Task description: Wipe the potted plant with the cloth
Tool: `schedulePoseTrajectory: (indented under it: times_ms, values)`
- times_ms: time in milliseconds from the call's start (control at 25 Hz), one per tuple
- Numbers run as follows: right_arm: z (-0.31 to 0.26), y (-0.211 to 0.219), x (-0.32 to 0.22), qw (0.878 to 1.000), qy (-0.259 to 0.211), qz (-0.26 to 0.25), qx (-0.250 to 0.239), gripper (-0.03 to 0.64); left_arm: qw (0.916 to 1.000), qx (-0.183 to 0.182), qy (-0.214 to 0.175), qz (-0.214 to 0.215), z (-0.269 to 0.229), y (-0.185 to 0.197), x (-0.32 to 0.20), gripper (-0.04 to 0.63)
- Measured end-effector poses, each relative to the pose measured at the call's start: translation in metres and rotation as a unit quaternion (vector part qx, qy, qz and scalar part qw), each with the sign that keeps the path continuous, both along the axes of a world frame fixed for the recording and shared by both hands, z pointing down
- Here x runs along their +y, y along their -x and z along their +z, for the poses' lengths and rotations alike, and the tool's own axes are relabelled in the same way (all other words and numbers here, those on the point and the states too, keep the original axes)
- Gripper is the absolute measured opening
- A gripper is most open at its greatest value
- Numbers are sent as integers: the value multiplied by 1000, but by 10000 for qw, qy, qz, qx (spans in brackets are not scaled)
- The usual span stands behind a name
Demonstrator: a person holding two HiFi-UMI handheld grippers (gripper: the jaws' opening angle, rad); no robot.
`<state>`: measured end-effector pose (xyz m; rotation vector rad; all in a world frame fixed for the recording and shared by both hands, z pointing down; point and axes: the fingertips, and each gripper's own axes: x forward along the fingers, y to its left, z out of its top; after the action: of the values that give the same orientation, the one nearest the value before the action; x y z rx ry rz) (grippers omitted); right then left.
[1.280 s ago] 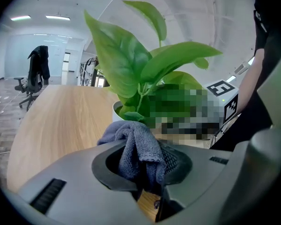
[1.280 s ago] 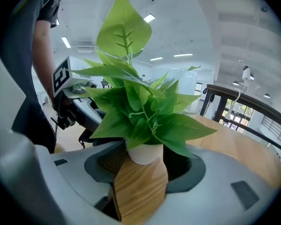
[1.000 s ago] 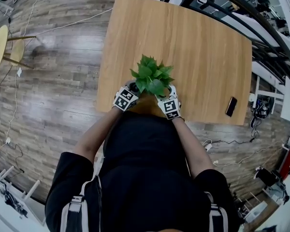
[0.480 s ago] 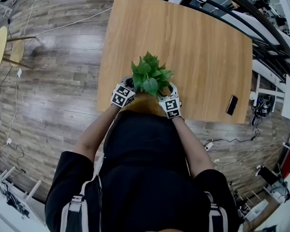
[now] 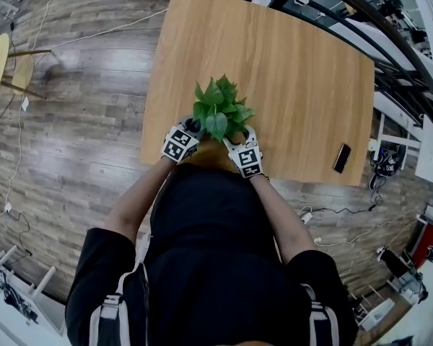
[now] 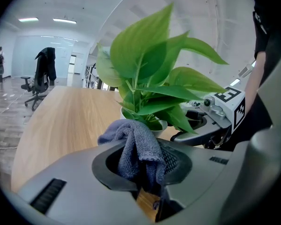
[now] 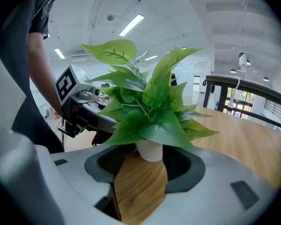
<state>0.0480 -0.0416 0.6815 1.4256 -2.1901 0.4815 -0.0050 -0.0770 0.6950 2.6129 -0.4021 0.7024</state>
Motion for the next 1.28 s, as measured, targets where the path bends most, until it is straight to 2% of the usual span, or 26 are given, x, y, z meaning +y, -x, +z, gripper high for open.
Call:
schedulePoseTrajectory:
  times_ms: [160,360,560,760,800,880,960,1080,1280]
  values:
    - [0,13,5,9996,-25,-281,3,239,10000,28,34,-28,-3,-4,8,114]
    - [-6,45,16,9950,-155,-974,168,239,9999,50,-27,137,-3,-9,24,114]
    - [-20,35,37,9980,-84,-584,-227,239,9992,302,-39,-246,-20,-2,29,112]
    - [-61,14,55,9964,-394,-209,-727,238,9977,512,-233,-382,-40,3,44,113]
    - [-73,9,59,9949,-506,-174,-855,223,9970,562,-210,-490,-45,4,48,113]
    - [-101,1,71,9905,-787,-143,-1115,54,9948,679,-173,-743,-57,9,61,114]
    - [-133,-2,86,9862,-997,-220,-1300,41,9925,826,-324,-840,-76,12,82,114]
    - [-181,2,103,9791,-1283,-427,-1520,20,9879,1100,-892,-624,-119,16,115,114]
    - [-235,2,147,9721,-1804,-319,-1468,20,9755,1295,-1292,-1224,-182,18,166,114]
